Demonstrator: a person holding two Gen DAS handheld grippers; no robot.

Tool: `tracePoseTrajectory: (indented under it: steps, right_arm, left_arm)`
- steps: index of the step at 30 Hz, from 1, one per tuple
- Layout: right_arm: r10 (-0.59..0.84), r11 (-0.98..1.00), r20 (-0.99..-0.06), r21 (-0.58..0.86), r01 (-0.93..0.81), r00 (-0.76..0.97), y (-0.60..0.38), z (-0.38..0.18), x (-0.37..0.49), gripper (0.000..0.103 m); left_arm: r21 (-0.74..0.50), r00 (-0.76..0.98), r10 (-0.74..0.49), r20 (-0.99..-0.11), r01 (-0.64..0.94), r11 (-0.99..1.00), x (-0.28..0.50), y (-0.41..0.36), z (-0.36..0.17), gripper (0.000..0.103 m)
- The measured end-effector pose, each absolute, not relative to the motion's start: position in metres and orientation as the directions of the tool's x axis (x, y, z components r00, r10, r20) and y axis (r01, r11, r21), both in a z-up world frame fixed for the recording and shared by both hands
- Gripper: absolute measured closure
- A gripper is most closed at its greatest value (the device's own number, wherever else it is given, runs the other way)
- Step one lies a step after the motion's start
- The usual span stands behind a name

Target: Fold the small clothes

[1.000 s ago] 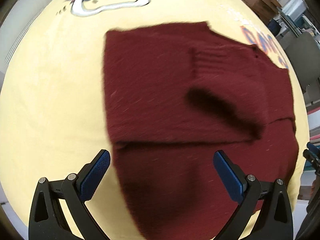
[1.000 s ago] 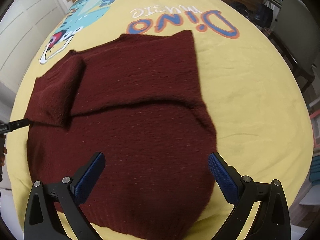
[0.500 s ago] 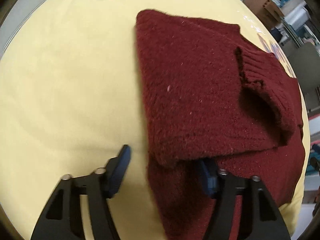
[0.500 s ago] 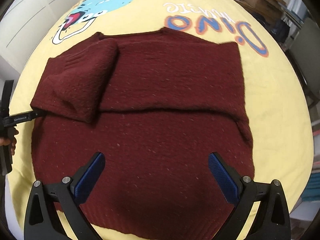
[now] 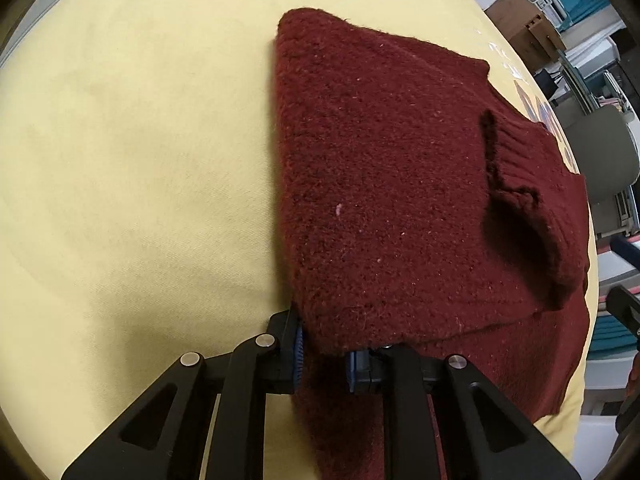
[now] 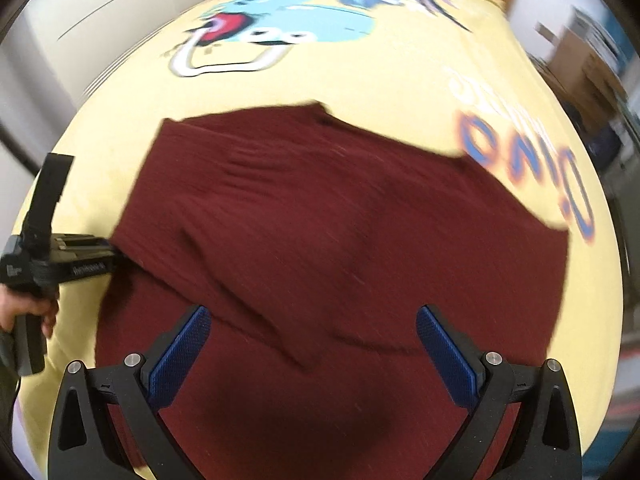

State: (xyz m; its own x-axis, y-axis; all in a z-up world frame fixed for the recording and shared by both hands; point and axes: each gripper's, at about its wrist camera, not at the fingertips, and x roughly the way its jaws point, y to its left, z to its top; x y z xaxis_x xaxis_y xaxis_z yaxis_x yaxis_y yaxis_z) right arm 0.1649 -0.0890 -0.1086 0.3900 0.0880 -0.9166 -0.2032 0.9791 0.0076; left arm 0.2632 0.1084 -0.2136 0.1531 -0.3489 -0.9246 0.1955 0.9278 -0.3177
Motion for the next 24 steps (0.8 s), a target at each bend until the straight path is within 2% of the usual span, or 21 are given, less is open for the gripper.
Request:
tracePoseTrajectory:
  steps: [8,10,11,12,13,14,16,17,19,24]
  right_arm:
    - [0.065,0.951,-0.943,-0.041,-0.308,0.326,-0.024,-0.141,0.205,0.0]
    - [0.053,0.949,-0.949,-0.049,-0.311,0.312,-0.02,-0.149,0.21,0.004]
    - [0.052,0.95,-0.952,-0.047,-0.31,0.303,-0.02,-0.153,0.212,0.015]
    - [0.048,0.951,-0.955,-0.045,-0.305,0.292,-0.021,-0.157,0.214,0.036]
    - [0.042,0.953,-0.958,-0.047,-0.299,0.284,-0.023,-0.16,0.216,0.048]
    - [0.049,0.955,-0.961,-0.035,-0.294,0.273,-0.028,-0.163,0.218,0.065]
    - [0.1,0.962,-0.956,0.022,-0.274,0.275,-0.043,-0.16,0.219,0.079]
    - [0.158,0.966,-0.948,0.091,-0.243,0.276,-0.059,-0.154,0.219,0.09]
    - [0.228,0.967,-0.929,0.181,-0.179,0.291,-0.089,-0.144,0.217,0.091]
    - [0.231,0.973,-0.901,0.221,-0.068,0.367,-0.164,-0.121,0.208,0.091]
  left_arm:
    - [-0.255,0.146,-0.291,-0.946,0.223,0.941,0.265,0.116,-0.214,0.089]
    - [-0.272,0.139,-0.302,-0.943,0.203,0.941,0.267,0.118,-0.215,0.089]
    - [-0.281,0.135,-0.309,-0.941,0.196,0.94,0.268,0.12,-0.216,0.089]
    - [-0.285,0.133,-0.313,-0.94,0.194,0.939,0.268,0.121,-0.216,0.089]
    - [-0.287,0.131,-0.315,-0.94,0.195,0.938,0.268,0.123,-0.216,0.089]
    - [-0.288,0.129,-0.316,-0.94,0.198,0.937,0.268,0.124,-0.215,0.089]
    - [-0.293,0.125,-0.32,-0.939,0.193,0.936,0.268,0.128,-0.213,0.089]
    - [-0.296,0.123,-0.321,-0.939,0.191,0.936,0.267,0.138,-0.211,0.088]
    - [-0.298,0.12,-0.323,-0.939,0.187,0.936,0.267,0.14,-0.212,0.088]
    - [-0.29,0.12,-0.315,-0.941,0.19,0.938,0.26,0.151,-0.208,0.088]
